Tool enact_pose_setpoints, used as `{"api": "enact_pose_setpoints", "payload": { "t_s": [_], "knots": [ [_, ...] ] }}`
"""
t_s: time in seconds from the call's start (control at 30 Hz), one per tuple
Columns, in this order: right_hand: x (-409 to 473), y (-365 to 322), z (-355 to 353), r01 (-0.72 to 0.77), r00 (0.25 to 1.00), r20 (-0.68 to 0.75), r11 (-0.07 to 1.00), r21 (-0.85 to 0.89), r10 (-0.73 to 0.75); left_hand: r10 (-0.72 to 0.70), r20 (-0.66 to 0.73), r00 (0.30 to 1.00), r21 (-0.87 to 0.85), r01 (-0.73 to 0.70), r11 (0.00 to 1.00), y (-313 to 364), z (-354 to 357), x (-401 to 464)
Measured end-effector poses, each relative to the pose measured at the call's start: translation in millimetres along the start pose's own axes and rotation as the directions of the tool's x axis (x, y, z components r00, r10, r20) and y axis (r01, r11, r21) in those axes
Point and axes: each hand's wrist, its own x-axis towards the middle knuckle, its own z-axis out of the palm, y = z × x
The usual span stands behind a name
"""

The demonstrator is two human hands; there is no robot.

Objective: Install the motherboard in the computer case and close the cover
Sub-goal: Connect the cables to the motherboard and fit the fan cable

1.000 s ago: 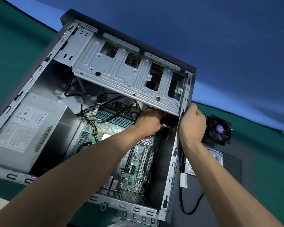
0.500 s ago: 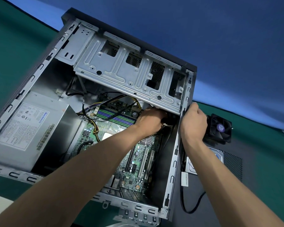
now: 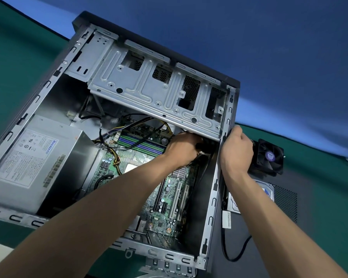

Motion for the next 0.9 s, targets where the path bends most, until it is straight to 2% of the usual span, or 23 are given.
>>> {"api": "enact_pose_setpoints", "payload": {
  "t_s": [0.33,0.53,0.67,0.77,0.9],
  "knots": [
    [-1.1,-1.1,-0.8,-0.004,1.000,-0.003,1.000,0.001,0.004,0.044,0.008,0.999,-0.017,-0.044,0.999,2.2,-1.8,-2.5],
    [-0.1,0.1,0.3,0.000,1.000,-0.005,1.000,0.013,0.000,0.054,0.024,0.998,0.076,-0.056,0.996,3.4,-3.4,-0.6],
    [0.2,0.8,-0.4,-0.009,1.000,-0.003,1.000,0.017,0.009,0.038,0.029,0.999,0.066,-0.040,0.997,6.5,-6.4,-4.4],
    [1.0,1.1,-0.2,-0.017,1.000,0.000,1.000,0.020,0.017,0.002,-0.022,1.000,0.025,-0.002,1.000,5.4,-4.6,-5.1],
    [1.6,1.0,0.1,-0.017,1.000,-0.003,1.000,0.008,0.017,-0.008,0.007,1.000,-0.006,0.008,1.000,5.4,-4.2,-5.6]
  ]
}}
